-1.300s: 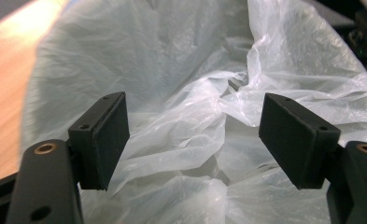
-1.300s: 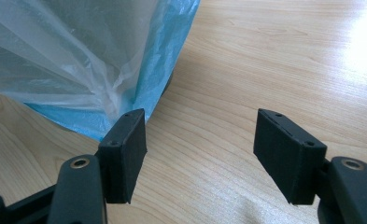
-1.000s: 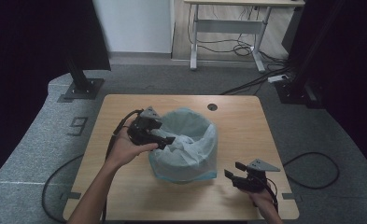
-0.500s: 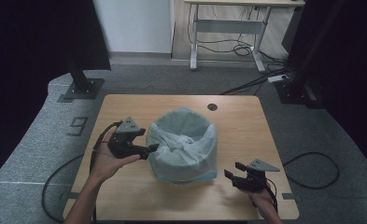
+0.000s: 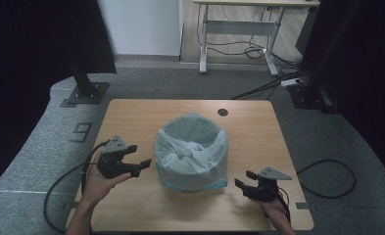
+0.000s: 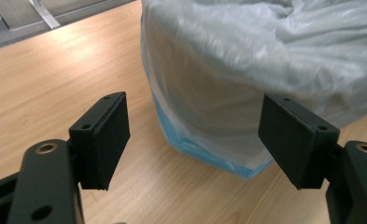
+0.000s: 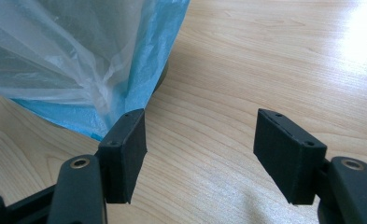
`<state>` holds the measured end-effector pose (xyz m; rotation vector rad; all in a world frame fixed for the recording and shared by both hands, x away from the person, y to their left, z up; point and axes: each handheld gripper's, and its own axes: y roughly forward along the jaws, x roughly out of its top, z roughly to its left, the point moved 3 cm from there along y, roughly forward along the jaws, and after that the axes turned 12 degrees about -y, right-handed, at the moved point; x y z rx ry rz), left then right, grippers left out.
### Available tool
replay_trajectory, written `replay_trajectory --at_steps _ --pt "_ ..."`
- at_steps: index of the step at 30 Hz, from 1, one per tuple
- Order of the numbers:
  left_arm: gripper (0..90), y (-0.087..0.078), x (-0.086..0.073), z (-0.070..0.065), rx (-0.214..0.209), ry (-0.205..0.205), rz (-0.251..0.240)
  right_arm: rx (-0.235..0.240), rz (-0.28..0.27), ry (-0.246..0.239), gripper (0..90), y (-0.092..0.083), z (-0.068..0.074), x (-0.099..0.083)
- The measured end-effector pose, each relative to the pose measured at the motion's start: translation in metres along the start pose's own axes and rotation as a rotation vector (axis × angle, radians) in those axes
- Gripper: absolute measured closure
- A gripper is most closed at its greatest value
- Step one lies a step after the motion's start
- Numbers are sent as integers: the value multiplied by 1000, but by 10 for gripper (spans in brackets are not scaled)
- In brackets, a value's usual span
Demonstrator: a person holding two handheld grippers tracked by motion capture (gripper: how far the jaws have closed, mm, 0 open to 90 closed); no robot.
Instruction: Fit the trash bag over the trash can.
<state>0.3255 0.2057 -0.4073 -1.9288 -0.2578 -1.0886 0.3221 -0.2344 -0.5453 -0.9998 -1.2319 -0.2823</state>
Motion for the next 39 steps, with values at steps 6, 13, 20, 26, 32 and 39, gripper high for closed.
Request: replay_trajectory --at_steps 6,13,20,26,32,39 --pt "253 7 -19 9 1 -33 5 -1 4 1 337 2 0 -1" --pt "254 20 -40 20 10 -73 33 -1 12 -3 337 3 0 -2" --pt "255 28 -50 27 21 -95 42 -3 17 0 337 4 0 -3" --pt "257 30 -54 30 34 -99 43 -2 24 -4 337 6 1 -3" --pt "257 33 -58 34 42 -109 46 -3 26 -5 337 7 1 -3" --pt "256 35 -61 35 46 -112 50 -3 26 -3 337 6 1 -4"
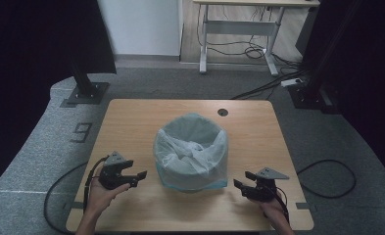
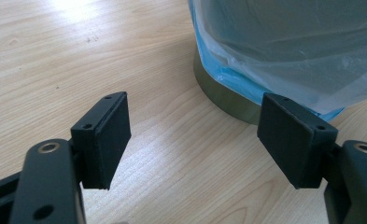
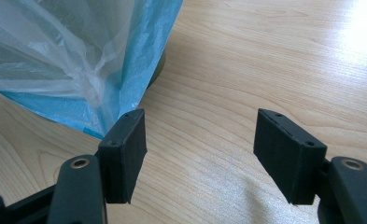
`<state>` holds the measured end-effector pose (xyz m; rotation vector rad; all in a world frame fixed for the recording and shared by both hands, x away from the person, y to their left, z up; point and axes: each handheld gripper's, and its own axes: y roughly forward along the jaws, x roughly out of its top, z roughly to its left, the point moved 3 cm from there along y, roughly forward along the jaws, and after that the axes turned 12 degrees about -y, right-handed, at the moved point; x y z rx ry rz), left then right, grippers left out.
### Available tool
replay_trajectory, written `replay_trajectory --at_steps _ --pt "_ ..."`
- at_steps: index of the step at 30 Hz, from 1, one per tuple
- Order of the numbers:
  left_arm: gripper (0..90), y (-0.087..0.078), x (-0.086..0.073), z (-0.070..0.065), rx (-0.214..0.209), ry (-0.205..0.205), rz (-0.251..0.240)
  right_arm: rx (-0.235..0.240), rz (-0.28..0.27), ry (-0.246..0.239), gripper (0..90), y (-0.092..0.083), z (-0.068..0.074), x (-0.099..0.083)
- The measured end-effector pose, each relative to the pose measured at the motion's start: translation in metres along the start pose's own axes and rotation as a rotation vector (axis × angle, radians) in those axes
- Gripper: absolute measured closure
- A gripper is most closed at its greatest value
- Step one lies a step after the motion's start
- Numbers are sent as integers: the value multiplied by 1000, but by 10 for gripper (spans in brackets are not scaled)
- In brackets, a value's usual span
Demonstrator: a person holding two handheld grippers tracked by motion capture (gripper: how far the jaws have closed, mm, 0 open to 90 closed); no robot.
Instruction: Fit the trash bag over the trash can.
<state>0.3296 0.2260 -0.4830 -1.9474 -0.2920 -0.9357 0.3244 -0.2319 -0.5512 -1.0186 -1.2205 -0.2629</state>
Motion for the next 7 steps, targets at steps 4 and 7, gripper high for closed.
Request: replay_trajectory --at_steps 4,7 --pt "256 1 -1 0 12 5 0 0 1 -3 335 1 0 0" --pt "256 1 0 0 8 2 -4 -2 1 -2 335 1 0 0"
